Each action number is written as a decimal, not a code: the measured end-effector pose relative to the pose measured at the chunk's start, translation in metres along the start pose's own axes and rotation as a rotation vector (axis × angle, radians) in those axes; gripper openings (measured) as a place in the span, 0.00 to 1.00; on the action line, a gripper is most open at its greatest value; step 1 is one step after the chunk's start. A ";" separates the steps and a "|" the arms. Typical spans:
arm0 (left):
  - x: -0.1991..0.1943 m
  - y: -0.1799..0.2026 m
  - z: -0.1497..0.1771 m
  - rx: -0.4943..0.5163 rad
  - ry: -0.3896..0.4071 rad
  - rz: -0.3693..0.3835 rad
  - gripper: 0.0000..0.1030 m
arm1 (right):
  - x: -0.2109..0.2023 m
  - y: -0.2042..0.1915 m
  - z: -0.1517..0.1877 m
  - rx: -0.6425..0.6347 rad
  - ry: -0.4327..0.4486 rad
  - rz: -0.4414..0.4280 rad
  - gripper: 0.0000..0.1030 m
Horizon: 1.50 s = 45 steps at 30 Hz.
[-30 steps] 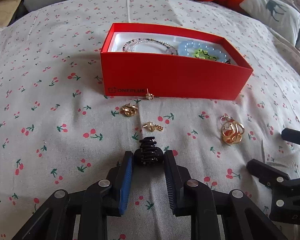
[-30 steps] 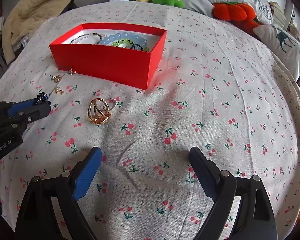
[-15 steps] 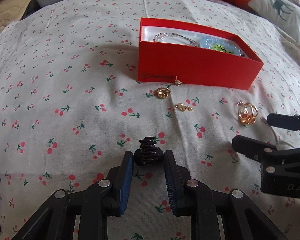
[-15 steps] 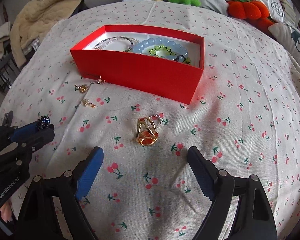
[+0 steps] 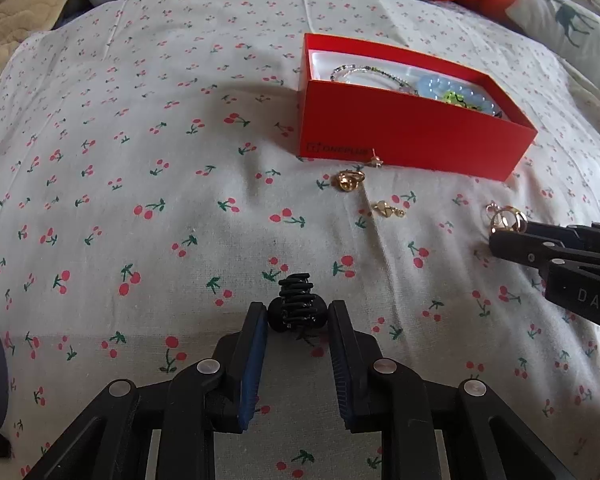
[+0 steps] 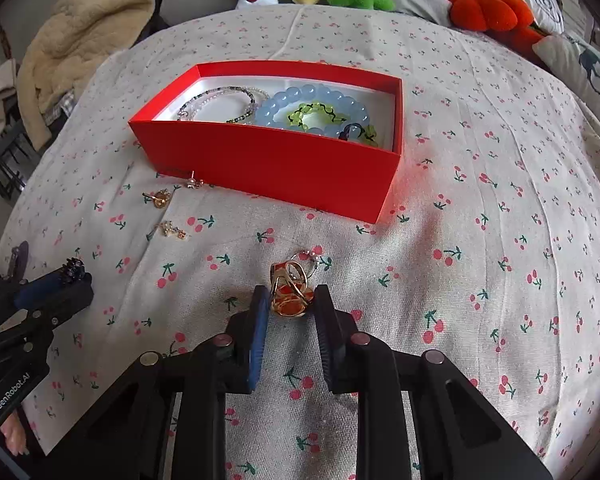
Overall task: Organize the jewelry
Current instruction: 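Carry the clip and the gold ring over the red box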
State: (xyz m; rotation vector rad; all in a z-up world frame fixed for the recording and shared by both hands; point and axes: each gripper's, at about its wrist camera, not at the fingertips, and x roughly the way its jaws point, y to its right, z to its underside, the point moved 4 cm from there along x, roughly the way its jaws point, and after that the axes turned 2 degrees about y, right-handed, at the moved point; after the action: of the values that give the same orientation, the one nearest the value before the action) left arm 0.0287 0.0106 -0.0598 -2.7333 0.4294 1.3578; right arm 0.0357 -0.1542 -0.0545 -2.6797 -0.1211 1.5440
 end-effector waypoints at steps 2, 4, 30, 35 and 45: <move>0.001 0.000 0.000 0.001 -0.003 0.000 0.25 | -0.001 0.004 0.002 0.010 -0.006 -0.013 0.24; 0.001 0.000 0.000 0.002 -0.006 -0.002 0.25 | -0.004 0.006 0.003 0.011 -0.011 -0.023 0.24; -0.022 0.018 -0.067 0.004 0.080 0.113 0.25 | -0.045 0.023 -0.052 0.140 0.051 -0.116 0.24; -0.015 0.026 -0.091 0.019 0.091 0.110 0.25 | -0.042 0.030 -0.072 0.169 0.066 -0.140 0.24; 0.026 0.043 -0.127 0.068 0.081 0.121 0.25 | -0.020 0.038 -0.097 0.147 0.050 -0.171 0.24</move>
State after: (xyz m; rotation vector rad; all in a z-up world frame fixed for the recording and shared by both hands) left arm 0.1304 -0.0591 0.0002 -2.7537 0.6443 1.2354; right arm 0.1109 -0.1938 0.0086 -2.5191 -0.2192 1.3791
